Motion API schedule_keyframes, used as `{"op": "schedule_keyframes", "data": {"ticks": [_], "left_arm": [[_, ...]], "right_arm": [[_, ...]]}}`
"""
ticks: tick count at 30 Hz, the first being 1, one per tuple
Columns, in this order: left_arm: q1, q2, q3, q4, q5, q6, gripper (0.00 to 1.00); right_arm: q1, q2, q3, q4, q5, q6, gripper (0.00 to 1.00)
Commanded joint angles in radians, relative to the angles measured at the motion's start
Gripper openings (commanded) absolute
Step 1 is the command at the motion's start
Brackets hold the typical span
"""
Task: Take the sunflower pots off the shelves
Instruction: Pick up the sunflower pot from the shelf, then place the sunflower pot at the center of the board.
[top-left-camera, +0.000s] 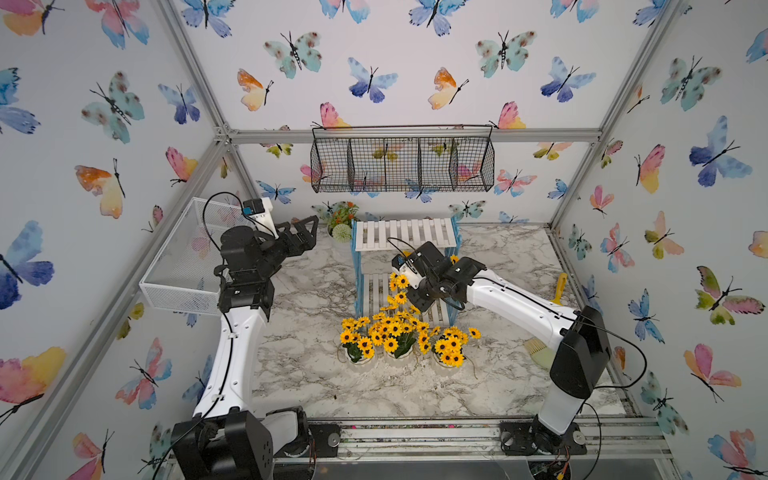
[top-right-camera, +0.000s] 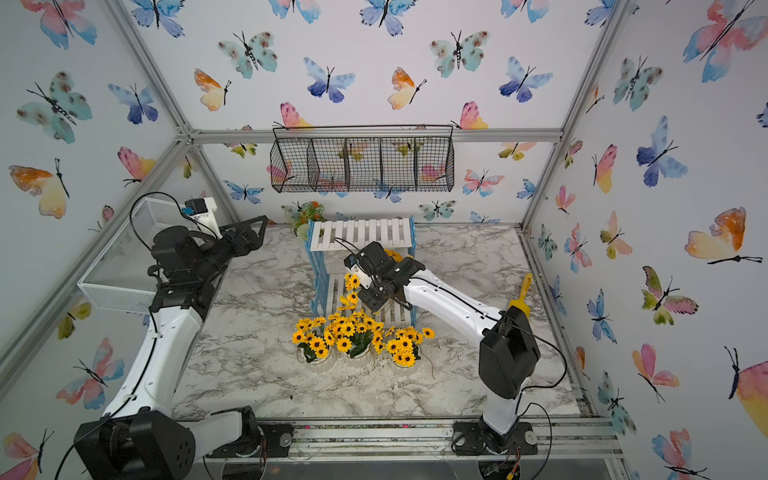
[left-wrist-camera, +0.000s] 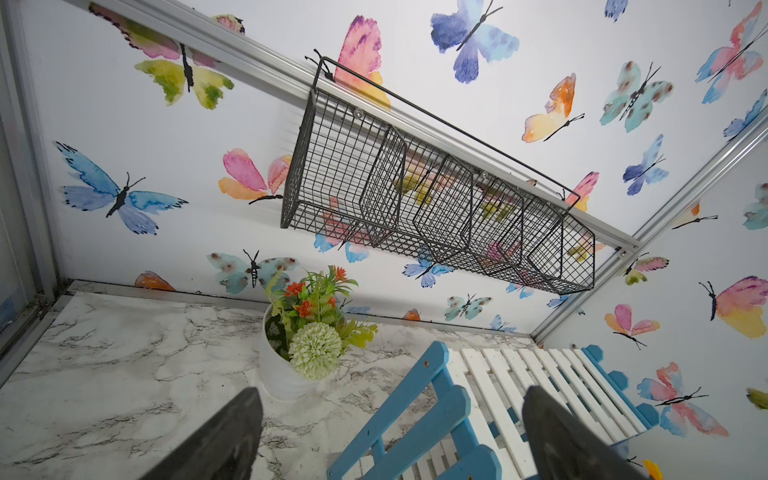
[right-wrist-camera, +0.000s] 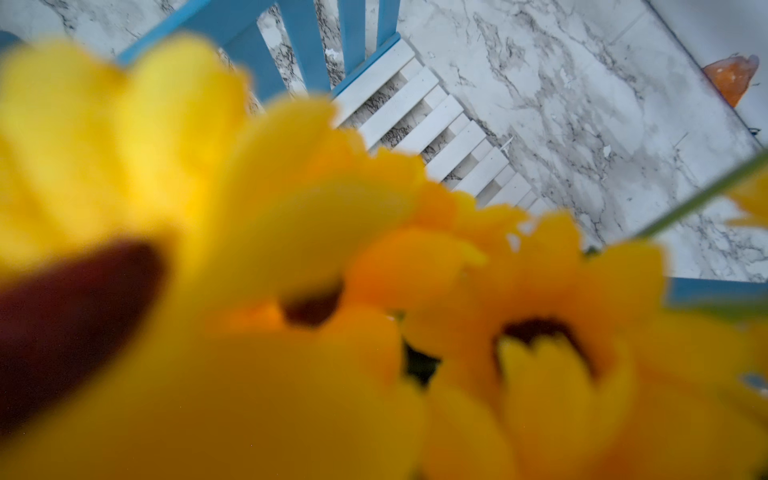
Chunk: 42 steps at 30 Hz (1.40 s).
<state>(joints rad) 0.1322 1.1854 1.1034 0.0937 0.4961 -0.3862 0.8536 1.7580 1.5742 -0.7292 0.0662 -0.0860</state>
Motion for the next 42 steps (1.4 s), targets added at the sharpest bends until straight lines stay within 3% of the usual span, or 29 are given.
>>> {"op": "schedule_keyframes", "data": {"ticks": [1,21,32,42], "left_arm": [[0.010,-0.002,0.001,0.028,0.019,-0.005,0.97],[0.020,0.001,0.000,0.040,0.031,-0.016,0.97],[0.021,0.002,-0.004,0.046,0.043,-0.019,0.97],[0.023,0.012,-0.004,0.055,0.057,-0.028,0.97]], "right_arm": [[0.010,-0.087,0.046,-0.005,0.048,0.020,0.02],[0.016,-0.274,0.043,-0.170,0.160,0.106,0.02],[0.016,-0.400,0.074,-0.321,0.248,0.219,0.02],[0.015,-0.491,-0.009,-0.436,0.297,0.390,0.02]]}}
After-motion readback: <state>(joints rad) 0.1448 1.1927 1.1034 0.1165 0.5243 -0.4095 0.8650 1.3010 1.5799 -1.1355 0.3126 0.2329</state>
